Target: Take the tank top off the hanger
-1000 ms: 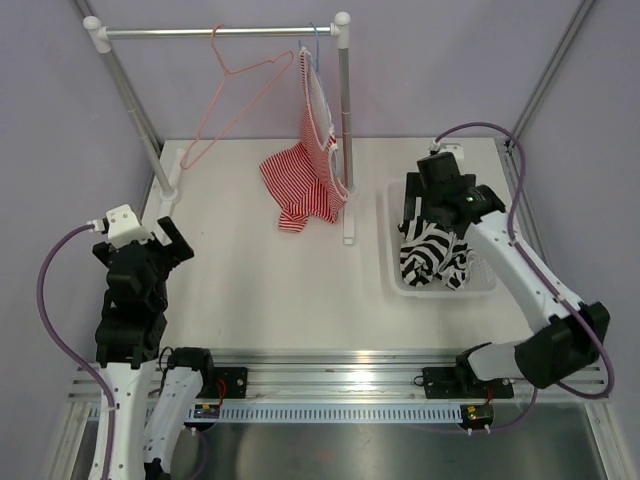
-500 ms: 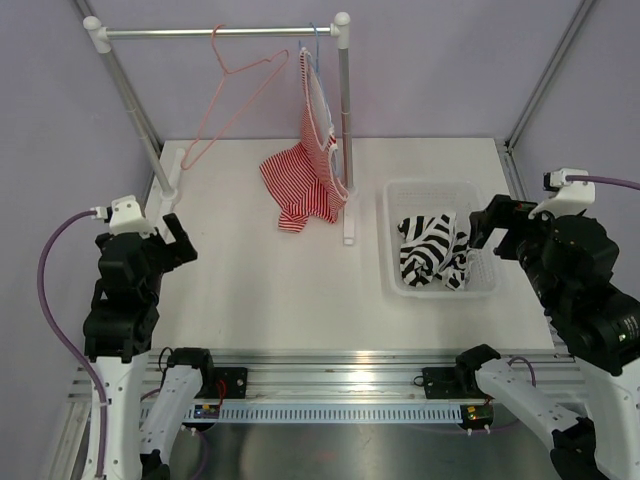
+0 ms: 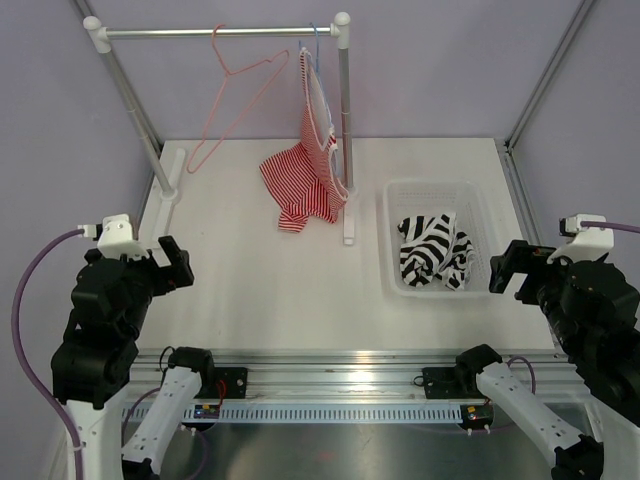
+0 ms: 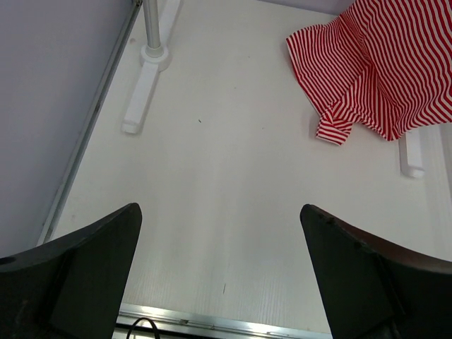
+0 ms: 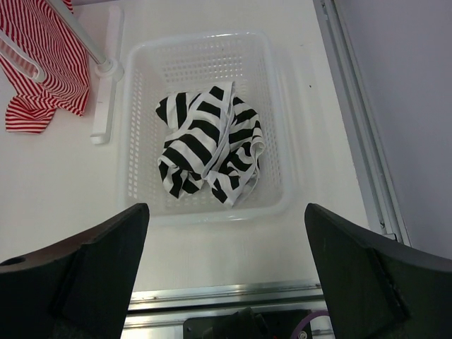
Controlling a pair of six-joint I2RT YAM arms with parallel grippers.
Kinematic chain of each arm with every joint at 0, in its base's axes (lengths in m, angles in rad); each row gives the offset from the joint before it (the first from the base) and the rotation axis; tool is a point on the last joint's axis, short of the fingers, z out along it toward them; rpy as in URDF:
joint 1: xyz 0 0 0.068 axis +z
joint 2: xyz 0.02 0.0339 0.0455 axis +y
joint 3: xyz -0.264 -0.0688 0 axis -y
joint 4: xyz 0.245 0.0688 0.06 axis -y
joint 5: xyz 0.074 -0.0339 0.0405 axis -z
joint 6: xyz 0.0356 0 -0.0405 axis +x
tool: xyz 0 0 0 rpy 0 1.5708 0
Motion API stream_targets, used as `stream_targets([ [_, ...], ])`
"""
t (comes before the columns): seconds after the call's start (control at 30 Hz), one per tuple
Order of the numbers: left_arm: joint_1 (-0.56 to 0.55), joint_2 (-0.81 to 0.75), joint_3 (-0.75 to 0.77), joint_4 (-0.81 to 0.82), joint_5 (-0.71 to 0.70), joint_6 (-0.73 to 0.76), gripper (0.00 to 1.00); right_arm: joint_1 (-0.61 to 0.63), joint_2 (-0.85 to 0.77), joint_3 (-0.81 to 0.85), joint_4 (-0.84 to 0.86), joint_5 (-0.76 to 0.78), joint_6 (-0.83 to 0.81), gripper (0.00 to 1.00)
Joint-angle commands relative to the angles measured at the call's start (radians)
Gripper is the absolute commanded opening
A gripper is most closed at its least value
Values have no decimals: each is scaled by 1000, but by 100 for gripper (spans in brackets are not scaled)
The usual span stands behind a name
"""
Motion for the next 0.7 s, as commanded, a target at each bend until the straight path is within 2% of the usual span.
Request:
stream_targets([
  [0.0, -15, -22, 4, -4, -3, 18, 99, -3, 7, 22, -16, 20, -8, 99],
  [0.67, -24, -79, -115, 103, 47, 26, 99, -3, 14, -58, 81, -26, 17, 99],
])
